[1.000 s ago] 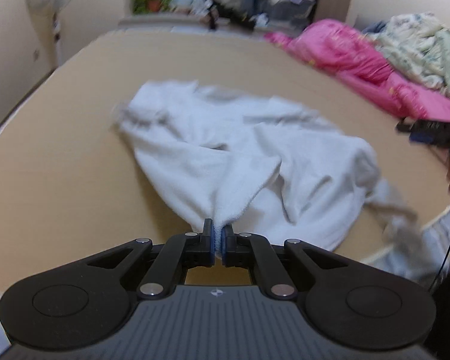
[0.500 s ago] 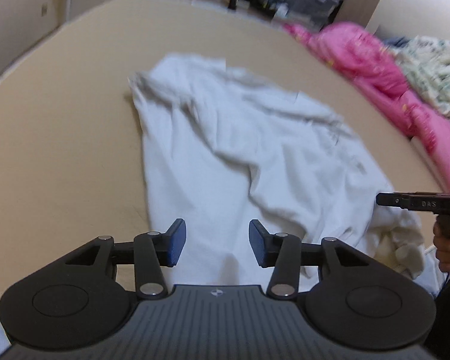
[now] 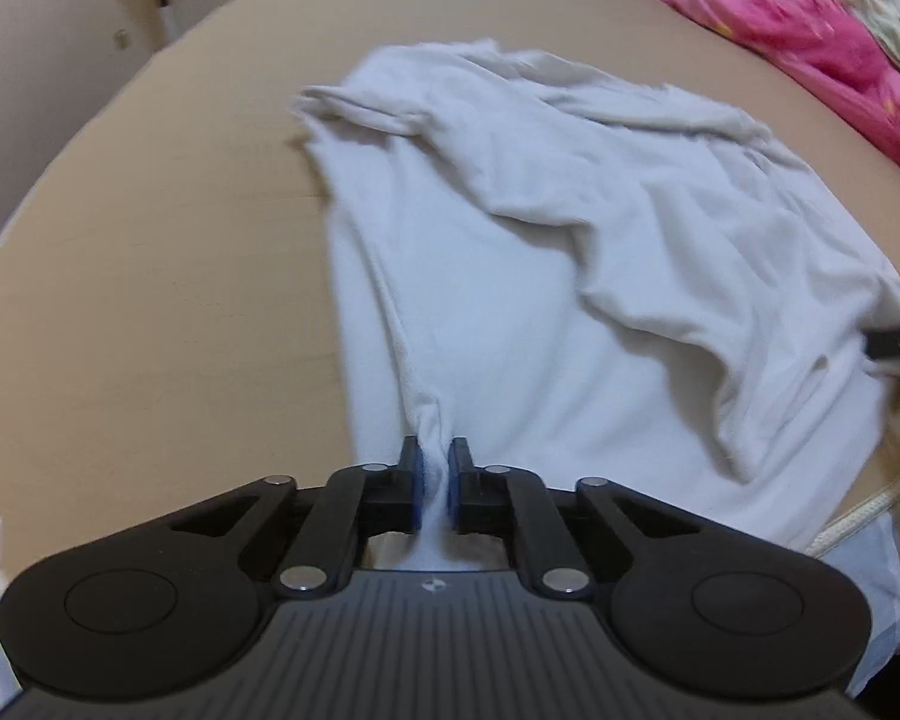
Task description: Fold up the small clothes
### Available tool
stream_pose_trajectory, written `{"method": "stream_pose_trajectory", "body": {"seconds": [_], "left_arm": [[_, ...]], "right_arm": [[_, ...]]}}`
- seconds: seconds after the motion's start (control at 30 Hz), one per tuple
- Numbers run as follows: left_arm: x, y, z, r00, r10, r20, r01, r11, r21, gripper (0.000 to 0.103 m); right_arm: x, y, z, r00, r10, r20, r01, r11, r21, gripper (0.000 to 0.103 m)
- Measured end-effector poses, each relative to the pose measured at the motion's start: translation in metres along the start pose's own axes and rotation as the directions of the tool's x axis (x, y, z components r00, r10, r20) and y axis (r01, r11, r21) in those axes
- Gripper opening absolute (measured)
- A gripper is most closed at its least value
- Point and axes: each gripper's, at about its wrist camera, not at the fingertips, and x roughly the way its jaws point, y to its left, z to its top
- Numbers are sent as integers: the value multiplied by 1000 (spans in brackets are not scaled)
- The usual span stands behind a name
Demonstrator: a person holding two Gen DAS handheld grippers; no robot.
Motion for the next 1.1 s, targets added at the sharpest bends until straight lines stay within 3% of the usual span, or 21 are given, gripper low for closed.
{"method": "stream_pose_trajectory", "body": {"seconds": [0.1,0.23,0.37,0.43,0.5,0.6,0.67,0.73,0.83,0.9,0.97,1.03,1.07,1.1], "left_arm": [[-26,25,-8,999,-27,36,29,998,-51,7],[-62,53,-28,983,-171,69,177,979,-99,6],[-69,61,-60,976,-215,-41,212,975,-75,7],[-60,63,-67,970,-208,-123,200,977,-75,8],[-55,63,-66,973,-169,-158,160,985,-67,8],[-70,56,-47,988,-150,-19,149,988,-49,21],[-87,43,-36,975,-196,105,198,980,-10,37],[-93,22,-27,947,-275,164,271,961,46,39],[-92,-24,-19,911,-377,166,348,920,181,44],[-86,-62,-21,893,-425,147,372,882,291,45],[-76,-95,-20,876,-470,110,397,830,391,53],[-64,-126,-21,868,-491,72,401,779,483,66],[-52,-140,-20,871,-489,53,395,760,516,77],[-42,-154,-23,878,-479,23,388,737,553,80]], "right_arm": [[-17,-21,-9,1000,-12,10,11,998,58,4],[-55,-57,-32,999,-28,36,21,987,161,3],[-79,-76,-62,997,74,-1,-72,977,199,3],[-72,-64,-79,987,123,-105,-111,987,116,3],[-63,-50,-90,981,85,-174,-81,996,29,5],[-65,-44,-89,988,56,-146,-57,998,-6,15],[-73,-47,-81,996,48,-70,-47,999,19,30],[-79,-48,-72,998,65,1,-65,997,46,31],[-70,-43,-61,997,70,41,-72,996,48,35],[-58,-35,-56,999,27,35,-28,999,37,36],[-47,-37,-51,1000,-16,13,15,999,42,36],[-37,-37,-46,999,-52,-3,52,997,54,36],[-34,-37,-44,997,-72,-3,72,995,63,36],[-35,-41,-43,996,-85,-1,85,994,72,36]]}}
